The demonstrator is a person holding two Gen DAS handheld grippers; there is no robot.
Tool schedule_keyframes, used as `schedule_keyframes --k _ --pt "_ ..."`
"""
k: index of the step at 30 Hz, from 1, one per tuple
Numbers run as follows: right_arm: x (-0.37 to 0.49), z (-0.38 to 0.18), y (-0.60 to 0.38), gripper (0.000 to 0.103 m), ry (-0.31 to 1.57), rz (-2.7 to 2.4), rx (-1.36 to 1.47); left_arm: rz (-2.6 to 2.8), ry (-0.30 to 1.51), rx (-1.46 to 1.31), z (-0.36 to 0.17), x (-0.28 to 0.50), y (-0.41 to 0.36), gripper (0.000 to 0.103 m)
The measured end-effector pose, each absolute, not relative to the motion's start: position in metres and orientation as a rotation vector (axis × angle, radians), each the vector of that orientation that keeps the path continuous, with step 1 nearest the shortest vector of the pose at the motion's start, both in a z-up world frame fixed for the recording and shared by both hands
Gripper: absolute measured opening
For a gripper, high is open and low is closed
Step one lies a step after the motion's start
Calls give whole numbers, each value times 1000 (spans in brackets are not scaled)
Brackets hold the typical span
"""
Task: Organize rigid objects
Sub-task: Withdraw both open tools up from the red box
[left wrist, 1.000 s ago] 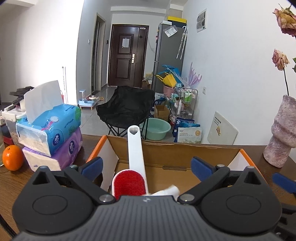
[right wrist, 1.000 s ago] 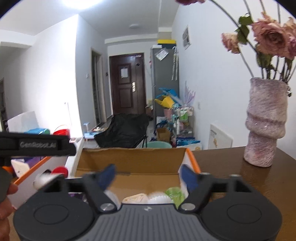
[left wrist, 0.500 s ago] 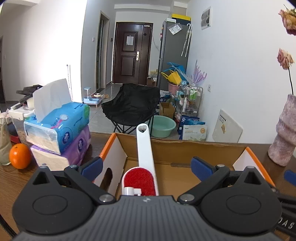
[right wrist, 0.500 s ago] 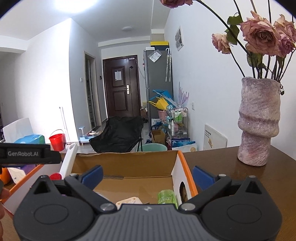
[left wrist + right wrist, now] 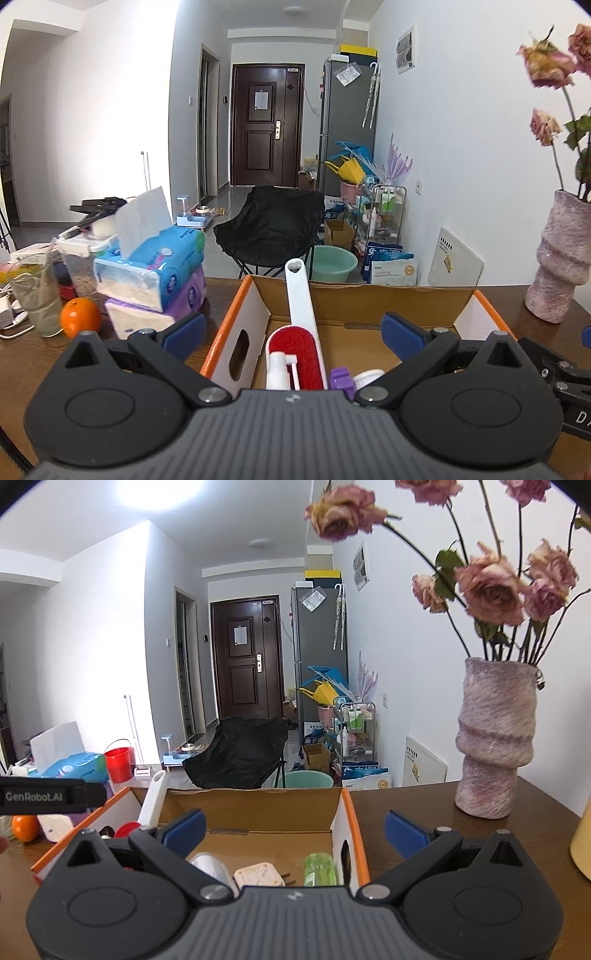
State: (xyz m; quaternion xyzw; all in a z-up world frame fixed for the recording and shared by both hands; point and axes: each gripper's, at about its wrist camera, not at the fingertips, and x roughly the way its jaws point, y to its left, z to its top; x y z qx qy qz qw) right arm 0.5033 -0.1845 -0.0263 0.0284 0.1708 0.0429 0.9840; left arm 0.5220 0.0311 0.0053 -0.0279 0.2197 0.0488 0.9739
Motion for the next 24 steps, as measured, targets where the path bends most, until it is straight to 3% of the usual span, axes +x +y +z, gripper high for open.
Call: schedule_keyframes --k 24 --pt "319 24 -201 103 284 108 61 46 434 -54 45 325 21 103"
